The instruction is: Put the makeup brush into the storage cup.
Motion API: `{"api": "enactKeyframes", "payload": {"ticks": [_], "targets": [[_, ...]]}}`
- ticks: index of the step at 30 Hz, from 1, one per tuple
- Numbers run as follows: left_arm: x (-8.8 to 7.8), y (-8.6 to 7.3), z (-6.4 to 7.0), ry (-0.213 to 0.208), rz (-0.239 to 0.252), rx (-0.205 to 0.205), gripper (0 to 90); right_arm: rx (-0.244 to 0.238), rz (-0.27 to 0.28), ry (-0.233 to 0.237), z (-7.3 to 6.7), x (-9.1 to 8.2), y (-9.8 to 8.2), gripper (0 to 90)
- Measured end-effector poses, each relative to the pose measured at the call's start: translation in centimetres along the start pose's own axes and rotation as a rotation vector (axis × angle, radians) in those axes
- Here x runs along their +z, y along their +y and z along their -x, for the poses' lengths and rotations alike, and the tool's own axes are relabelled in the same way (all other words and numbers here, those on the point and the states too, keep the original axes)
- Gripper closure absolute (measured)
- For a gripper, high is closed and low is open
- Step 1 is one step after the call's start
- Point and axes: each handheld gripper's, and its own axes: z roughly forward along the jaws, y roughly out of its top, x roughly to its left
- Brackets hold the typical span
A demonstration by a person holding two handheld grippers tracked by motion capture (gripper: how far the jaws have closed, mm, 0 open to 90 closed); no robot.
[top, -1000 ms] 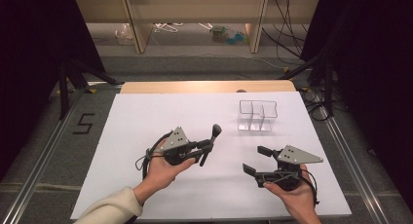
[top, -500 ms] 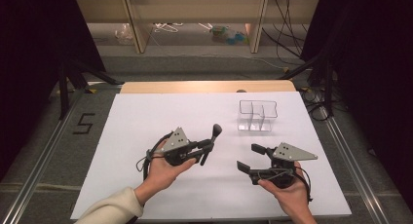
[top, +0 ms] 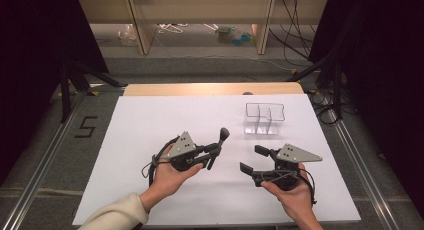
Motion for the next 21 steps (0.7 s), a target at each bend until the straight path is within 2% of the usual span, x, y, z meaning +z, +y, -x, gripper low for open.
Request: {"api": "enactKeyframes", "payload": {"ticks": [5, 8, 10, 12, 14, 15, 17, 19, 21], "targets": [[0.1, 0.0, 0.0, -0.004, 0.006, -0.009, 77.6, -0.003, 0.017, 0.007, 0.0, 0.4, 0.0, 19.8], [0.1, 0.0, 0.1, -0.005, 0.009, -0.005, 77.6, 0.002, 0.006, 0.007, -0.2, 0.6, 0.1, 19.9], [0.1, 0.1, 0.1, -0.008, 0.017, -0.026, 77.6, 0.010, 0.017, 0.013, -0.2, 0.7, 0.1, 20.5], [0.0, 0.4, -0.1, -0.006, 0.029, -0.017, 77.6, 0.011, 0.016, 0.013, -0.2, 0.8, 0.1, 20.9], [0.0, 0.6, -0.1, -0.007, 0.035, -0.015, 77.6, 0.001, -0.003, -0.002, -0.3, 1.0, 0.0, 21.6], [0.0, 0.6, -0.1, -0.008, 0.036, -0.018, 77.6, 0.010, -0.007, 0.014, -0.4, 1.2, 0.0, 22.4], [0.0, 0.5, 0.0, -0.004, 0.037, -0.023, 77.6, -0.003, -0.001, 0.011, -0.4, 1.5, 0.1, 23.7], [0.0, 0.5, 0.0, -0.006, 0.040, -0.019, 77.6, 0.011, -0.023, 0.012, -0.7, 1.8, 0.2, 26.1], [0.0, 0.5, 0.0, -0.006, 0.041, -0.016, 77.6, 0.001, -0.019, 0.012, -0.8, 2.3, 0.1, 26.7]]}}
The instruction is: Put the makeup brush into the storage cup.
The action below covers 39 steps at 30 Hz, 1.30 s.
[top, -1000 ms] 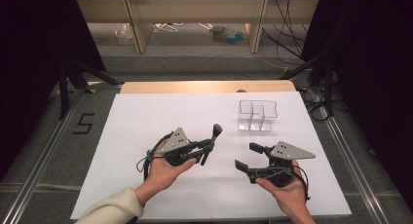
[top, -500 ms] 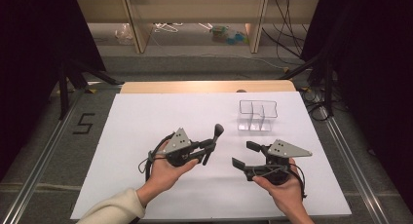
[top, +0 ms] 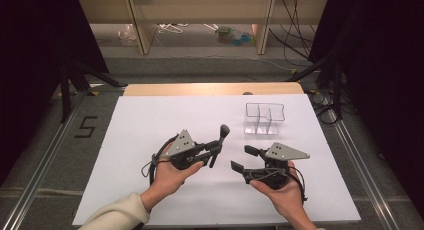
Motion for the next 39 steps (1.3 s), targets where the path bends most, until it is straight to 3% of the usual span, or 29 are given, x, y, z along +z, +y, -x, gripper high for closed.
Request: {"api": "enactKeyframes", "payload": {"ticks": [3, 11, 13, 19, 24, 26, 28, 30, 31, 33, 34, 35, 36, 38, 39], "targets": [[0.1, 0.0, 0.1, -0.003, 0.000, -0.006, 77.6, -0.021, 0.000, -0.003, 0.0, 0.8, -0.1, 28.4], [0.0, 0.1, 0.2, -0.002, 0.006, -0.010, 77.6, 0.031, -0.025, 0.031, -0.4, 2.6, -0.3, 33.7], [0.1, 0.1, 0.2, -0.002, 0.007, -0.009, 77.6, 0.002, -0.014, 0.031, -0.4, 3.1, -0.3, 34.1], [0.1, 0.1, 0.2, -0.006, 0.011, -0.007, 77.6, 0.017, -0.041, 0.043, -0.7, 3.6, -0.3, 34.8], [0.1, 0.2, 0.2, -0.006, 0.012, 0.001, 77.6, -0.007, -0.018, 0.037, -0.7, 4.0, -0.3, 36.3], [0.2, 0.2, 0.3, -0.007, 0.012, 0.001, 77.6, 0.016, -0.037, 0.050, -0.9, 4.1, -0.3, 36.9], [0.2, 0.1, 0.3, -0.008, 0.013, -0.001, 77.6, -0.009, -0.025, 0.047, -0.9, 4.3, -0.3, 37.7], [0.2, 0.1, 0.4, -0.009, 0.013, -0.010, 77.6, -0.006, -0.027, 0.051, -1.0, 4.4, -0.2, 38.5], [0.2, 0.1, 0.3, -0.009, 0.013, -0.009, 77.6, 0.019, -0.036, 0.061, -1.1, 4.4, -0.2, 38.8], [0.2, 0.1, 0.3, -0.007, 0.013, -0.004, 77.6, -0.007, -0.021, 0.051, -0.9, 4.6, -0.3, 39.3], [0.2, 0.2, 0.3, -0.008, 0.014, 0.000, 77.6, 0.021, -0.055, 0.051, -1.2, 4.5, -0.2, 40.0], [0.1, 0.2, 0.2, -0.008, 0.015, 0.001, 77.6, -0.004, -0.025, 0.057, -1.0, 4.8, -0.3, 40.6], [0.1, 0.2, 0.2, -0.007, 0.015, -0.002, 77.6, 0.014, -0.038, 0.065, -1.2, 4.9, -0.3, 41.1], [0.1, 0.2, 0.2, -0.008, 0.015, -0.001, 77.6, -0.008, -0.021, 0.058, -1.1, 5.1, -0.3, 42.5], [0.1, 0.2, 0.2, -0.008, 0.015, -0.001, 77.6, 0.019, -0.045, 0.068, -1.3, 5.0, -0.2, 43.3]]}}
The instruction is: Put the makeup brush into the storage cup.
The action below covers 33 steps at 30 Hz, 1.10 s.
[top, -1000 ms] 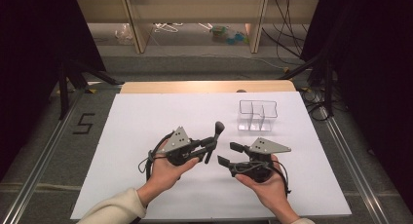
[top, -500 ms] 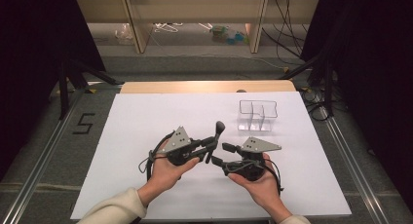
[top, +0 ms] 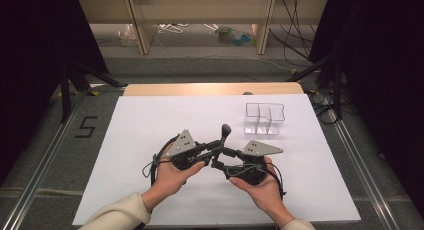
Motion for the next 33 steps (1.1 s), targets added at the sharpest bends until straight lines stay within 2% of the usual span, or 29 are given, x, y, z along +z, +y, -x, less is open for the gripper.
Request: {"api": "enactKeyframes", "payload": {"ticks": [2, 5, 6, 8, 14, 17, 20, 22, 30, 33], "targets": [[0.04, -0.06, 0.00, 0.000, 0.000, -0.002, 77.6, -0.026, 0.018, -0.013, 0.12, 0.22, -0.01, 45.1], [0.07, -0.10, 0.03, 0.001, -0.001, -0.003, 77.6, -0.022, 0.016, -0.014, 0.14, 0.43, 0.02, 47.2], [0.07, -0.09, 0.04, 0.001, 0.000, -0.002, 77.6, 0.001, 0.008, -0.005, 0.00, 0.47, 0.02, 48.0], [0.07, -0.09, 0.04, 0.001, 0.001, -0.002, 77.6, -0.025, 0.023, -0.020, 0.12, 0.59, 0.05, 50.1], [0.10, -0.14, 0.01, 0.002, 0.003, -0.003, 77.6, -0.004, 0.016, -0.019, 0.09, 0.70, 0.06, 57.1], [0.10, -0.16, 0.00, 0.003, 0.003, -0.003, 77.6, -0.016, 0.023, -0.025, 0.16, 0.75, 0.07, 59.9], [0.09, -0.17, 0.00, 0.006, 0.005, -0.006, 77.6, 0.014, 0.017, -0.022, 0.03, 0.85, 0.04, 64.1], [0.08, -0.18, -0.02, 0.006, 0.004, -0.006, 77.6, -0.009, 0.032, -0.031, 0.19, 0.91, 0.01, 66.1], [0.07, -0.25, -0.04, 0.010, 0.003, -0.016, 77.6, 0.003, 0.014, -0.026, 0.14, 0.79, 0.07, 76.8], [0.06, -0.22, -0.03, 0.009, 0.006, -0.018, 77.6, -0.005, 0.019, -0.040, 0.24, 0.79, 0.06, 78.5]]}}
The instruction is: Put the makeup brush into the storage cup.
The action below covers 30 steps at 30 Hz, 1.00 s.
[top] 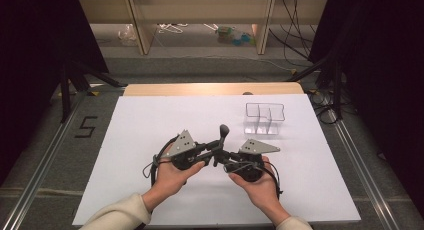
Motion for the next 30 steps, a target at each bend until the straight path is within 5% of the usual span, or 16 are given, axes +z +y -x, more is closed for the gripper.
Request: {"api": "enactKeyframes", "payload": {"ticks": [1, 6, 11, 30], "targets": [[0.0, 0.0, 0.0, -0.001, 0.000, 0.000, 77.6, 0.031, -0.016, 0.009, 0.0, -0.1, 0.0, 79.1], [0.0, 0.0, 0.0, -0.002, 0.001, -0.004, 77.4, 0.012, -0.007, -0.008, 0.1, -0.2, 0.2, 79.3], [0.0, 0.0, 0.0, -0.004, 0.005, -0.007, 75.8, 0.049, -0.043, -0.002, -0.1, -0.5, 0.5, 79.5], [-1.1, 0.2, 0.0, -0.009, 0.033, 0.026, 38.2, 0.041, -0.056, -0.081, 1.2, -1.5, 0.8, 79.5]]}}
